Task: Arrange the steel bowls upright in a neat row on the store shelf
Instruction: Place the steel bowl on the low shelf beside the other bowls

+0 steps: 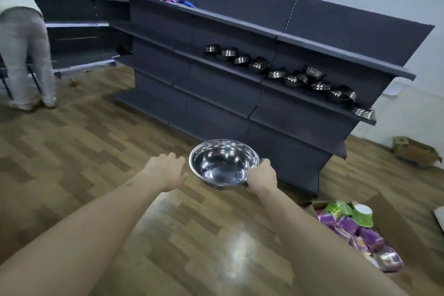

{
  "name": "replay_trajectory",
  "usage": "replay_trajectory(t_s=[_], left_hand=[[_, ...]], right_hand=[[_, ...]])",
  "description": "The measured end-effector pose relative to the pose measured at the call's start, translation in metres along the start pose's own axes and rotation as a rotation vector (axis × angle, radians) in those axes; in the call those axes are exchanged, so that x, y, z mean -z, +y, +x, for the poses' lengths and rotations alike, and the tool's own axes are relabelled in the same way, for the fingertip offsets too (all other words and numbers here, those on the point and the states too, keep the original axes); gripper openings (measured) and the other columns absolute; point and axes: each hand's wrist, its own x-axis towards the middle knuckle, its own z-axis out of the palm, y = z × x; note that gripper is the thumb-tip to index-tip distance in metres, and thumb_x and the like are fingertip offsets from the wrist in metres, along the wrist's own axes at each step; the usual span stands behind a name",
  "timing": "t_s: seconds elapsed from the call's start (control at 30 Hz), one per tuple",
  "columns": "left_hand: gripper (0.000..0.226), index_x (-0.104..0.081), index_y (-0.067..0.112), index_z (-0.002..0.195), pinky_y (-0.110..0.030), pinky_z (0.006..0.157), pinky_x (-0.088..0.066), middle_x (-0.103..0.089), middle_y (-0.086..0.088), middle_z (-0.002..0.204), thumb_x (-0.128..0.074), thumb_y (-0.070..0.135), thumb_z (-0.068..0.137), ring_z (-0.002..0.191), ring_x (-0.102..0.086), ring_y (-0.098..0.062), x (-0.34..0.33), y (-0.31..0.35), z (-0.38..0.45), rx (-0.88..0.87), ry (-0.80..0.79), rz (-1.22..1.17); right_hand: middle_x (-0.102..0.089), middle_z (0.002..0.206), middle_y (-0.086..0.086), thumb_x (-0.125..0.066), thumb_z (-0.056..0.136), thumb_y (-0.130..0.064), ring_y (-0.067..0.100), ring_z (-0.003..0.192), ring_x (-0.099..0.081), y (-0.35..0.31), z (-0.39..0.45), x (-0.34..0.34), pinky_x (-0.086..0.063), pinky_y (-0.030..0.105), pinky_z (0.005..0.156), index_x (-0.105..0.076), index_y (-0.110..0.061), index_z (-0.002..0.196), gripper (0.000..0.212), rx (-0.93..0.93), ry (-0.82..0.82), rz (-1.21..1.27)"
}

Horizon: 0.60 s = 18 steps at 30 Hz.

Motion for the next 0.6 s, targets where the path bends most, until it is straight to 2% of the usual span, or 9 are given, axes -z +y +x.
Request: replay_trajectory(t_s=[0.1, 0.2, 0.37, 0.6], left_hand=[[0.055, -0.040, 0.018, 0.140, -0.045, 0.097, -0.046, -0.048, -0.010, 0.134, -0.034, 0.054, 0.099, 0.122, -0.051, -0.031, 0.008, -0.007, 0.039, -0.019, 0.006, 0.008], [0.054, -0.039, 0.018, 0.140, -0.044, 0.095, -0.046, -0.047, -0.009, 0.136, -0.034, 0.053, 0.099, 0.122, -0.050, -0.031, 0.013, -0.016, 0.082, -0.018, -0.015, 0.018], [0.055, -0.036, 0.019, 0.143, -0.044, 0.098, -0.044, -0.044, -0.009, 0.140, -0.035, 0.052, 0.099, 0.126, -0.047, -0.030, 0.031, -0.034, 0.169, 0.022, -0.041, 0.043], [0.056, -0.035, 0.021, 0.146, -0.044, 0.101, -0.043, -0.044, -0.008, 0.140, -0.036, 0.052, 0.099, 0.128, -0.046, -0.030, 0.076, -0.059, 0.286, 0.073, -0.026, 0.017]], right_hand=[[-0.068, 0.113, 0.014, -0.050, 0.087, -0.005, 0.038, 0.099, -0.070, -0.019, 0.035, -0.016, -0.057, 0.042, 0.083, -0.046, -0.007, 0.130, 0.043, -0.001, 0.007, 0.008], [-0.068, 0.111, 0.014, -0.050, 0.086, -0.006, 0.038, 0.096, -0.072, -0.038, 0.077, -0.034, -0.059, 0.046, 0.087, -0.045, -0.008, 0.132, 0.046, -0.001, -0.011, 0.033], [-0.065, 0.111, 0.012, -0.048, 0.089, -0.006, 0.037, 0.096, -0.071, -0.073, 0.166, -0.049, -0.060, 0.046, 0.085, -0.046, -0.007, 0.131, 0.043, 0.009, -0.024, 0.038], [-0.064, 0.110, 0.015, -0.052, 0.091, -0.006, 0.039, 0.091, -0.073, -0.156, 0.299, -0.068, -0.062, 0.047, 0.085, -0.041, -0.004, 0.128, 0.039, 0.001, -0.033, 0.077]])
